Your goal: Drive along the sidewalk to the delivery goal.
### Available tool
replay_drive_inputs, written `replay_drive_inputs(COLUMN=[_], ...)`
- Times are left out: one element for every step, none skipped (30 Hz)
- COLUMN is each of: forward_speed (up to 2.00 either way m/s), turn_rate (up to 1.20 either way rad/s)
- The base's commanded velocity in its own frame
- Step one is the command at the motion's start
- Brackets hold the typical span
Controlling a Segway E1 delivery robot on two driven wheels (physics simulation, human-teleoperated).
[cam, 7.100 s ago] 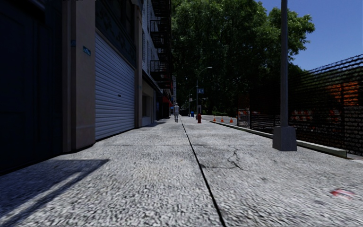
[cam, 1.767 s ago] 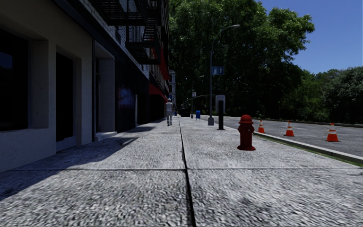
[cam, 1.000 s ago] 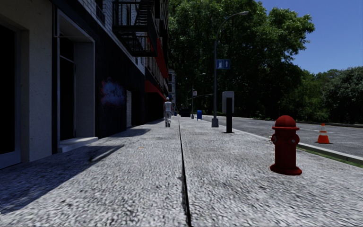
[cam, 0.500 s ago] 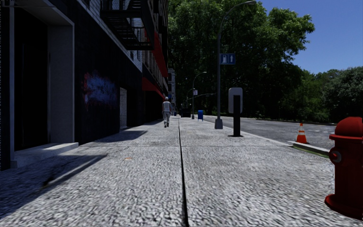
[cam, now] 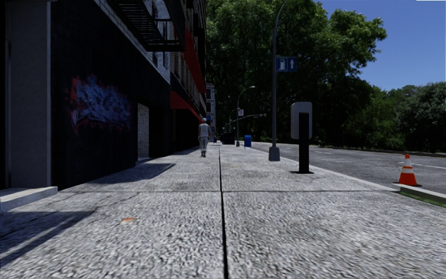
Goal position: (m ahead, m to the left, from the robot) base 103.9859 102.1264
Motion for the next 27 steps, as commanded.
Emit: replay_drive_inputs(forward_speed=[2.00, 2.00, 2.00, 2.00, 2.00, 2.00, 2.00, 2.00, 2.00, 2.00, 2.00, 2.00, 2.00, 2.00, 2.00, 2.00, 2.00, 2.00, 2.00, 2.00, 2.00, 2.00, 2.00, 2.00, 2.00, 2.00, 2.00], turn_rate=[0.00, 0.00, 0.00, 0.00, 0.00, 0.00, 0.00, 0.00, 0.00, 0.00, 0.00, 0.00, 0.00, 0.00, 0.00, 0.00, 0.00, 0.00, 0.00, 0.00, 0.00, 0.00, 0.00, 0.00, 0.00, 0.00, 0.00])
